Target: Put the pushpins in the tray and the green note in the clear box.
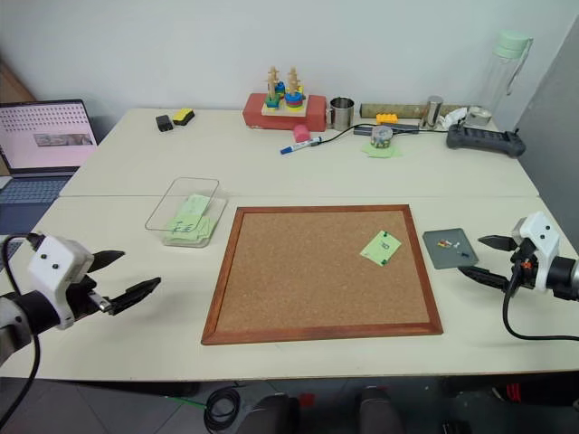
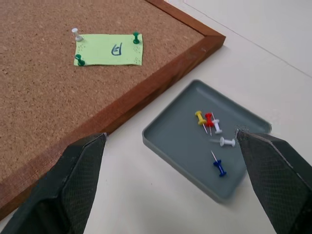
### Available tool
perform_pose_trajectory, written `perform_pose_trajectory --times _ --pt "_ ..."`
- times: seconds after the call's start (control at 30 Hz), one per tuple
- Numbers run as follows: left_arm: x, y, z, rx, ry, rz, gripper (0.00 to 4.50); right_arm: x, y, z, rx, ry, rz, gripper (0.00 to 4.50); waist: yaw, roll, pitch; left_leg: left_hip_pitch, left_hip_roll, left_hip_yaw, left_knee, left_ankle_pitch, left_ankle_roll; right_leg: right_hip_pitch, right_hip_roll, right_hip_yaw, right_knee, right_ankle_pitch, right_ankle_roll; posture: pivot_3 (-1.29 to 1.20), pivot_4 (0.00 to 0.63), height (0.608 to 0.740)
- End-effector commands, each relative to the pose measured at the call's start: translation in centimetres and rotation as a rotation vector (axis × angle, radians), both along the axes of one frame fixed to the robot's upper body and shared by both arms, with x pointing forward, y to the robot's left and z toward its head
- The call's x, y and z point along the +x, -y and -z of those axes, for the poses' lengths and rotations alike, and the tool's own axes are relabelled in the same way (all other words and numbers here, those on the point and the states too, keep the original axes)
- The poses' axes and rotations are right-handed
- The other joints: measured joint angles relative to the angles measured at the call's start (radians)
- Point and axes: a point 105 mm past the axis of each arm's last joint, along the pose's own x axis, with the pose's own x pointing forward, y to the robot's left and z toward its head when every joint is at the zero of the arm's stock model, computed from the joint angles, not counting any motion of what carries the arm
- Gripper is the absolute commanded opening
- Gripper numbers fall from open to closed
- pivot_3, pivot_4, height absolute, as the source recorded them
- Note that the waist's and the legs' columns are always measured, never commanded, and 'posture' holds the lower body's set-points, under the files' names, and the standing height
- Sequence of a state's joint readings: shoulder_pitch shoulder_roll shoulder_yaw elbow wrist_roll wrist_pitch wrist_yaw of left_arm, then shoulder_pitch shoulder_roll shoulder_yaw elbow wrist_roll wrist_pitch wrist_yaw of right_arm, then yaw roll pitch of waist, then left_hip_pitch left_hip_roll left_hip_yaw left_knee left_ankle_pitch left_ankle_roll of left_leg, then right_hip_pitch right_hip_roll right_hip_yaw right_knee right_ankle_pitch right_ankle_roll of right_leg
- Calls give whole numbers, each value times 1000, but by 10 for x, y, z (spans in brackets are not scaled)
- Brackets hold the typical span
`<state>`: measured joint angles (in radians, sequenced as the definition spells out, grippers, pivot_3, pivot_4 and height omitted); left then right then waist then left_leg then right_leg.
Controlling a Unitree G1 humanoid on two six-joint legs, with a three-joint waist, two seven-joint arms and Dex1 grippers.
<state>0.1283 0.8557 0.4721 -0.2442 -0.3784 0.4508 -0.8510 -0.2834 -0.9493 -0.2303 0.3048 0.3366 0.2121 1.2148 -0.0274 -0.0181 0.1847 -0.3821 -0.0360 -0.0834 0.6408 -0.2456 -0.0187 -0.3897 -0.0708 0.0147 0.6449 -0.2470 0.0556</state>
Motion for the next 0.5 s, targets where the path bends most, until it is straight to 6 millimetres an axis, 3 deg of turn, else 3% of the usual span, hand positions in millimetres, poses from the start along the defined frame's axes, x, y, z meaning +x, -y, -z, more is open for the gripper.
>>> perform_pose_trajectory --times 0.03,0.13,0.27,0.5 --pt "6 16 -12 -9 42 56 4500 0 -10 -20 13 74 -26 4462 1 0 0 0 0 0 0 0 0 0 0 0 0 0 0 0 150 740" --pt "8 29 -14 -26 34 121 4500 0 -15 -23 16 86 -35 4462 1 0 0 0 0 0 0 0 0 0 0 0 0 0 0 0 150 740" --pt "8 57 -18 -37 15 251 3797 -2 -22 -24 8 91 -51 4500 1 0 0 0 0 0 0 0 0 0 0 0 0 0 0 0 150 740" --pt "17 126 -9 -40 7 499 2449 -2 -42 -27 7 91 -108 4500 2 0 0 0 -1 0 0 0 0 0 0 0 0 0 1 0 150 740"
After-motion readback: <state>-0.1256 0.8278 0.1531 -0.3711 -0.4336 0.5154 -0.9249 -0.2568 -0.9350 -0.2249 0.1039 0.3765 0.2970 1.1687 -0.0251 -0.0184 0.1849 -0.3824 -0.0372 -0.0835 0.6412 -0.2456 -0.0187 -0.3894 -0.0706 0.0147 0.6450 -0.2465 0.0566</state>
